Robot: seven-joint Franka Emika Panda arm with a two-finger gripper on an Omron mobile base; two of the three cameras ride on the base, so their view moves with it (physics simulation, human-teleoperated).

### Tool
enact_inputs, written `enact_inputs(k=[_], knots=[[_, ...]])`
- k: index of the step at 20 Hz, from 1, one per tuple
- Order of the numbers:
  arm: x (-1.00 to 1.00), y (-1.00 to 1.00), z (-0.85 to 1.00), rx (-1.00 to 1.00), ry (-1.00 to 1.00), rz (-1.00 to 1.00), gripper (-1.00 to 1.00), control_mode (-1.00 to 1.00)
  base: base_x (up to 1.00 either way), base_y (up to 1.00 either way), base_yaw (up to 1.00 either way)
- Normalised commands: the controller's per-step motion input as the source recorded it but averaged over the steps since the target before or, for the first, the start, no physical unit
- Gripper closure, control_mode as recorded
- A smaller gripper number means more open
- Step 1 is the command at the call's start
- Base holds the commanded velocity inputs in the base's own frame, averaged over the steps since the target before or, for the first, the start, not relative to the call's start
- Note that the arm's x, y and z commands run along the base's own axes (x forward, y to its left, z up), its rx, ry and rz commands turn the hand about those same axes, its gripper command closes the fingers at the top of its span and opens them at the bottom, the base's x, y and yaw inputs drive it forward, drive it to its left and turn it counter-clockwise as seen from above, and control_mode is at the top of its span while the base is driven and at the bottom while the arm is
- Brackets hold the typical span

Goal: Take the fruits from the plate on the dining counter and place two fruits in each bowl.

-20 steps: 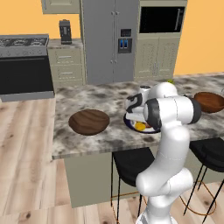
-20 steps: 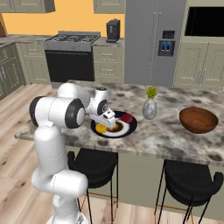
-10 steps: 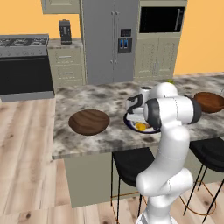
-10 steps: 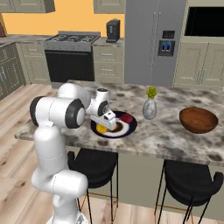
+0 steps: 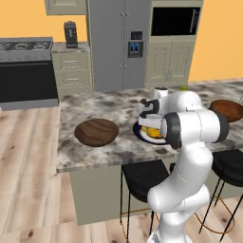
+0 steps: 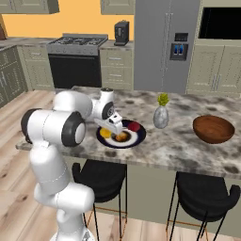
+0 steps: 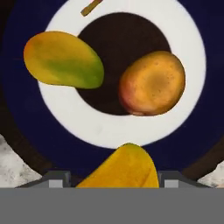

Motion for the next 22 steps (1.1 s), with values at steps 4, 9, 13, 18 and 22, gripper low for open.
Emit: enact_inputs(k=[4, 9, 13, 18, 22], knots=[[0.00, 0.75, 0.97, 0.00, -0.01, 0.00, 1.00, -1.00, 0.00, 0.00, 0.00], [-0.05, 1.00, 0.79, 0.00, 0.00, 0.06, 1.00, -1.00, 0.00, 0.00, 0.00], [-0.02, 1.00, 0.24, 0.00, -0.03, 0.16, 1.00, -1.00, 0.00, 0.00, 0.00], [0.00, 1.00, -0.07, 0.00, 0.00, 0.26, 1.00, -1.00, 0.00, 0.00, 0.00], [0.31, 0.56, -0.27, 0.00, 0.00, 0.17, 1.00, -1.00, 0.00, 0.00, 0.00]])
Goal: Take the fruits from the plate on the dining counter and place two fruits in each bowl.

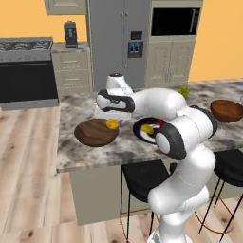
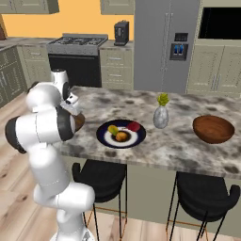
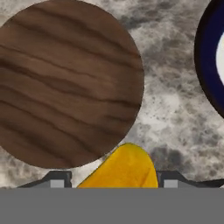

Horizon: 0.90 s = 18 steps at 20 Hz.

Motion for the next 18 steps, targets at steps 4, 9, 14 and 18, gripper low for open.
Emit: enact_inputs(k=[4, 9, 14, 18], knots=[[0.46, 0.39, -0.59, -0.01, 0.00, 0.09, 1.00, -1.00, 0.00, 0.00, 0.00], [0.23, 0.44, -0.63, -0.01, 0.00, 0.06, 1.00, -1.00, 0.00, 0.00, 0.00], [0.10, 0.18, -0.49, 0.00, -0.01, 0.02, -1.00, -1.00, 0.00, 0.00, 0.00], [0.02, 0.00, -0.05, 0.00, 0.00, 0.00, -1.00, -1.00, 0.00, 0.00, 0.00]])
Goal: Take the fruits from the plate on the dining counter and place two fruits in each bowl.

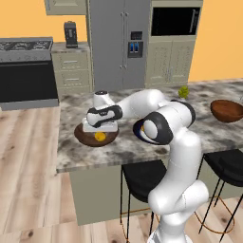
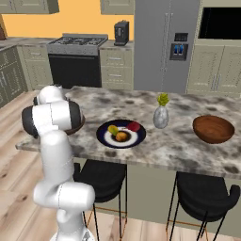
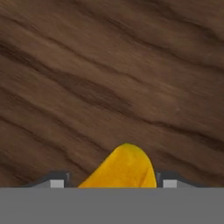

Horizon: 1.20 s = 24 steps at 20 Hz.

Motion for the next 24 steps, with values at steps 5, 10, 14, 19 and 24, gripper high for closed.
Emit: enact_inputs(k=[5, 10, 14, 19, 24], knots=[[0.08, 0.00, 0.05, 0.00, 0.00, 0.00, -1.00, -1.00, 0.00, 0.00, 0.00], [0.10, -0.12, 0.55, 0.00, 0.00, 0.00, -1.00, -1.00, 0.00, 0.00, 0.00], [-0.44, -0.89, 0.73, 0.00, 0.00, 0.00, -1.00, -1.00, 0.00, 0.00, 0.00], [-0.76, -1.00, 0.27, 0.02, 0.00, 0.00, -1.00, -1.00, 0.00, 0.00, 0.00], [-0.41, -1.00, 0.01, 0.02, 0.00, 0.00, -1.00, -1.00, 0.00, 0.00, 0.00]])
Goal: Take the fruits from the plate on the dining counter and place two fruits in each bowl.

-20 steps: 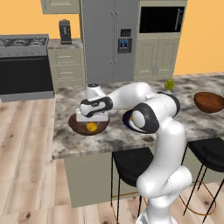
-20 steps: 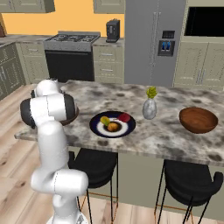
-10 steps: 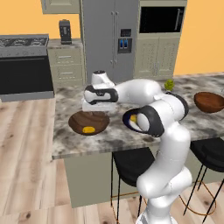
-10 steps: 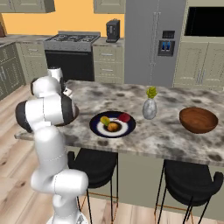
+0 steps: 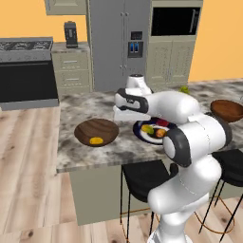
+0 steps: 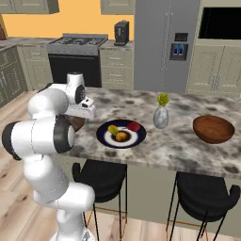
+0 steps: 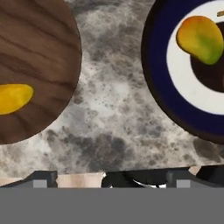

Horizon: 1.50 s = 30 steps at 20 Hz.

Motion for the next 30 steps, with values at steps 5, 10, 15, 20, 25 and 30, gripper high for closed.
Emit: enact_inputs(k=[5, 10, 15, 20, 25, 30], knots=[[-0.16, -1.00, 0.00, 0.01, 0.01, -0.04, -1.00, -1.00, 0.00, 0.00, 0.00], [-0.07, -1.00, 0.00, 0.00, 0.04, -0.08, -1.00, -1.00, 0.00, 0.00, 0.00], [0.24, -0.97, -0.01, 0.02, 0.03, -0.05, -1.00, -1.00, 0.00, 0.00, 0.00], [0.70, -0.56, -0.36, 0.02, 0.00, -0.02, -1.00, -1.00, 0.00, 0.00, 0.00], [0.72, 0.04, -0.67, -0.01, 0.00, 0.00, -1.00, -1.00, 0.00, 0.00, 0.00], [0.55, 0.15, -0.54, -0.01, 0.08, -0.02, -1.00, -1.00, 0.00, 0.00, 0.00]])
